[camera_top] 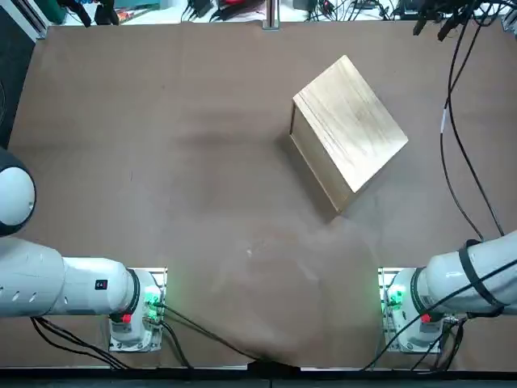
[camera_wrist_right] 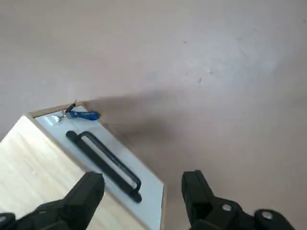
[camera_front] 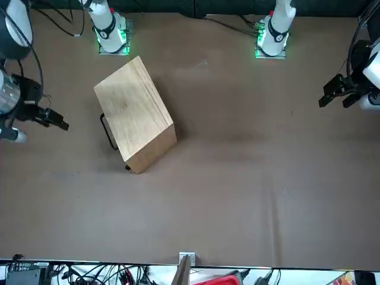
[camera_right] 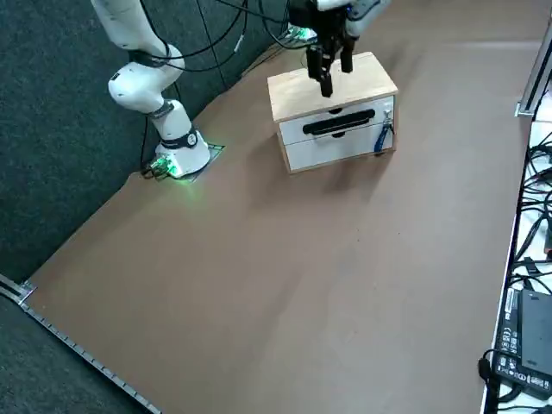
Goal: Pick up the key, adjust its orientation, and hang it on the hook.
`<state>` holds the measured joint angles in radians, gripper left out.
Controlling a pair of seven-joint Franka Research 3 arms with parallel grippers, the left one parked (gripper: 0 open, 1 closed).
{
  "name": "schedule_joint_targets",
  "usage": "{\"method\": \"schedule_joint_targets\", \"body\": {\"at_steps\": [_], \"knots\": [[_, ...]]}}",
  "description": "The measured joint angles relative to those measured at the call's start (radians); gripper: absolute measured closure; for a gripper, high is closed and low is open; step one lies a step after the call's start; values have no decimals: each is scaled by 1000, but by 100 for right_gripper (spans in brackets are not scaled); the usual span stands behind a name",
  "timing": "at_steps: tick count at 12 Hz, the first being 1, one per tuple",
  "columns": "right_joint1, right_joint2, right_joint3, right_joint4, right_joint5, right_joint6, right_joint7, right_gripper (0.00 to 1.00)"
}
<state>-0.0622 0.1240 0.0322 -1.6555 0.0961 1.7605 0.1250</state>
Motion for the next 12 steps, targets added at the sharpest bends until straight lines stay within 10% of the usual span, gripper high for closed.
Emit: {"method": "schedule_joint_targets", "body": {"at_steps": [12], "knots": [[-10, -111, 11, -3, -7, -108, -24, 0]]}}
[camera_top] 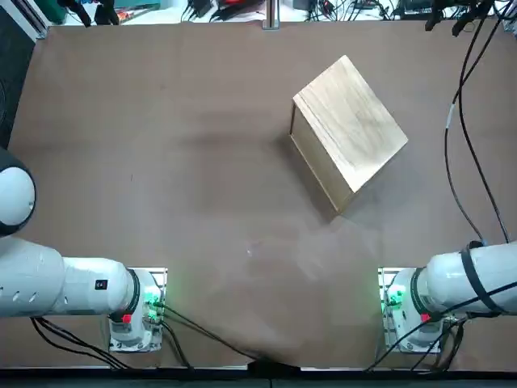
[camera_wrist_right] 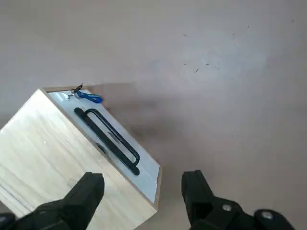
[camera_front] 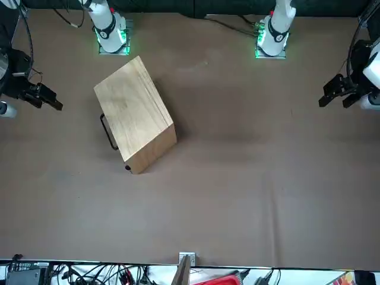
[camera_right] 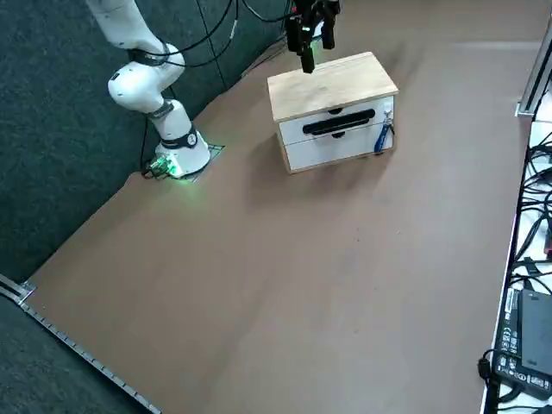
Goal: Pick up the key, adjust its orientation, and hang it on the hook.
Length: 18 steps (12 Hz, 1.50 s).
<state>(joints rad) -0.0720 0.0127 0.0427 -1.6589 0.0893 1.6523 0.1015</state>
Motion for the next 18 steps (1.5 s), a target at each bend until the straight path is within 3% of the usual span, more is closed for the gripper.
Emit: {"method": "schedule_joint_targets", "body": {"at_steps": [8, 13, 18], "knots": [[15, -14, 4, 32, -1, 0, -4, 0], [92, -14, -50, 33, -19, 0, -4, 0], [102, -13, -61, 33, -20, 0, -4, 0]]}}
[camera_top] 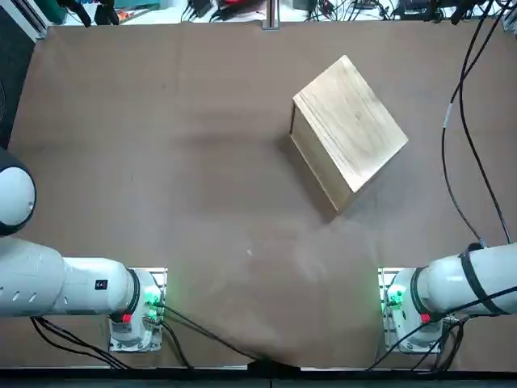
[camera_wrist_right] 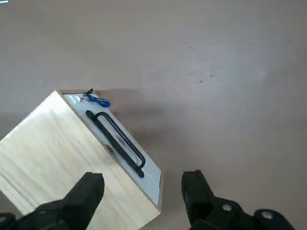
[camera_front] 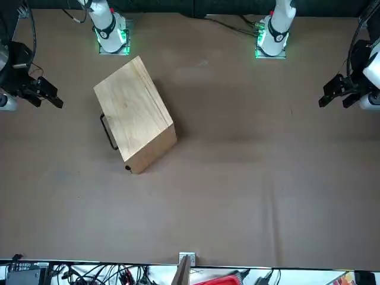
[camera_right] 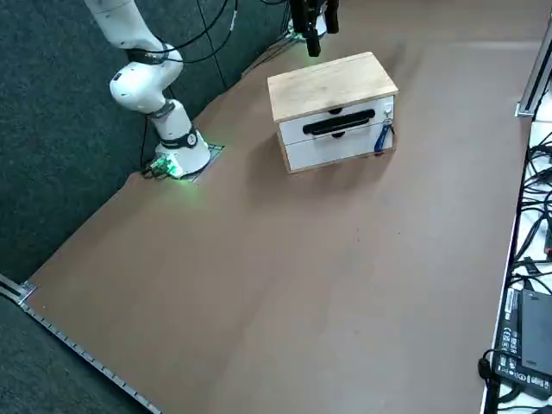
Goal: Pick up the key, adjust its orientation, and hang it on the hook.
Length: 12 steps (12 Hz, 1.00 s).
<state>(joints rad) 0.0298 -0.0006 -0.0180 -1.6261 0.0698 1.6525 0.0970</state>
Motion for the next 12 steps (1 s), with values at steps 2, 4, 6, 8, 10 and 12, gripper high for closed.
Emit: {"method": "schedule_joint_targets", "body": {"at_steps": [2, 4, 6, 8, 10, 12], "knots": [[0, 1, 0, 0, 0, 0, 0, 0], [1, 2, 0, 0, 0, 0, 0, 0], [1, 3, 0, 0, 0, 0, 0, 0], [1, 4, 0, 0, 0, 0, 0, 0], [1, 4, 0, 0, 0, 0, 0, 0], [1, 4, -1, 0, 0, 0, 0, 0]]}}
